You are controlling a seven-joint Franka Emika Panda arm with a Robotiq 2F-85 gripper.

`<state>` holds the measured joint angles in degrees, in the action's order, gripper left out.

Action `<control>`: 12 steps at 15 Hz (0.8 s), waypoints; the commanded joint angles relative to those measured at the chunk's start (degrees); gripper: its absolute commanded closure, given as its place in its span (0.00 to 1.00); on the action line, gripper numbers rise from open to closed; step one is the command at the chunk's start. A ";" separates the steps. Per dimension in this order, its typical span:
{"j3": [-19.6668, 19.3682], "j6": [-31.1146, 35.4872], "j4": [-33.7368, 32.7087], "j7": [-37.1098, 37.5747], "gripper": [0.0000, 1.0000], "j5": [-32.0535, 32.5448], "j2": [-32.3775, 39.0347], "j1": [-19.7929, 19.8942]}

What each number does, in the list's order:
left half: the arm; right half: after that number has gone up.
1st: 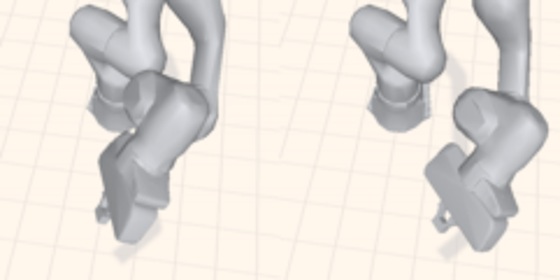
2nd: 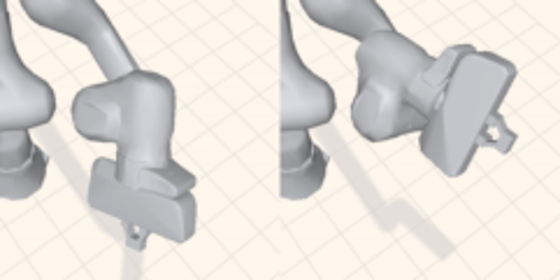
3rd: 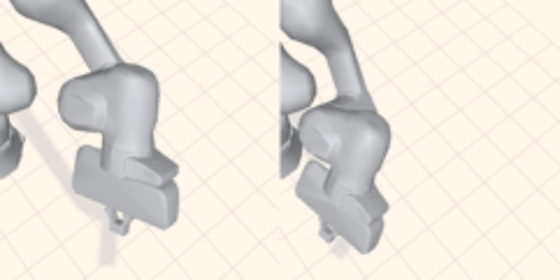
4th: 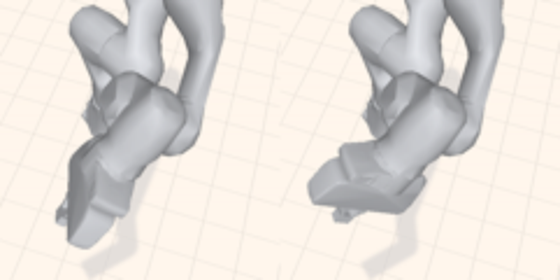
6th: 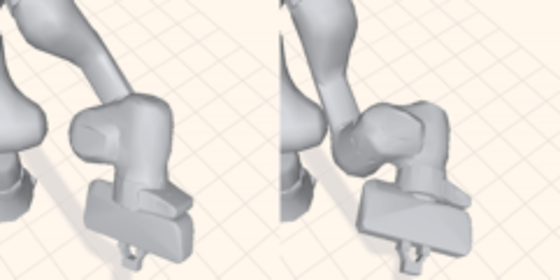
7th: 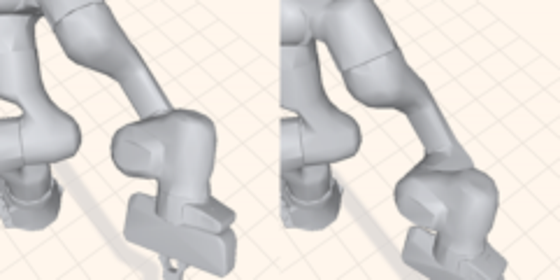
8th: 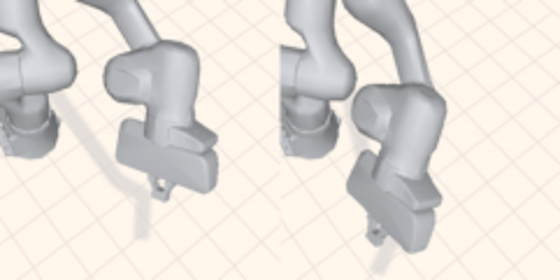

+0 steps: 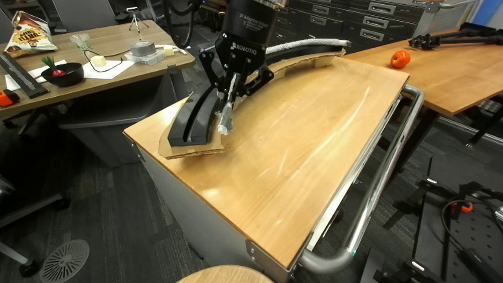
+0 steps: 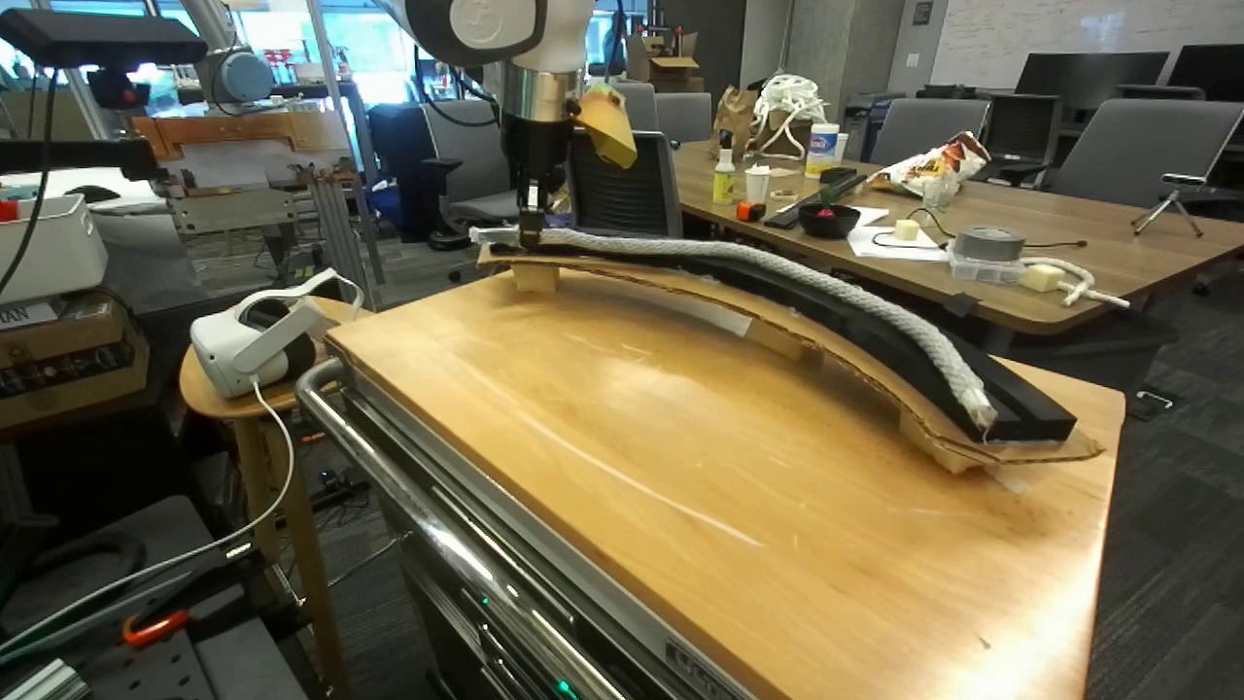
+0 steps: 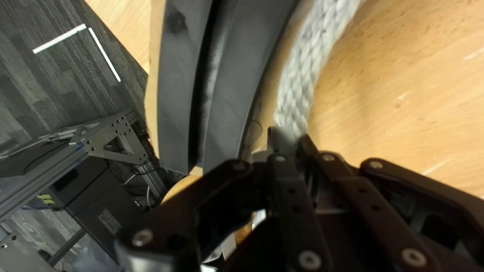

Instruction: Put the white rope on the skate

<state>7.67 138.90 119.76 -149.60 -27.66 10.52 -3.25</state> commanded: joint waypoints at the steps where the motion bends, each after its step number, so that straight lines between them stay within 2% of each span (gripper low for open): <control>1: 1.59 3.84 -1.50 -1.65 0.98 -2.30 1.16 0.83; 5: 2.06 6.57 -2.04 -2.06 0.98 0.61 2.55 0.58; 12: 4.23 7.74 -4.54 -7.05 0.98 2.82 3.15 0.76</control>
<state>10.38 145.65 117.73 -153.91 -25.50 13.04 -3.26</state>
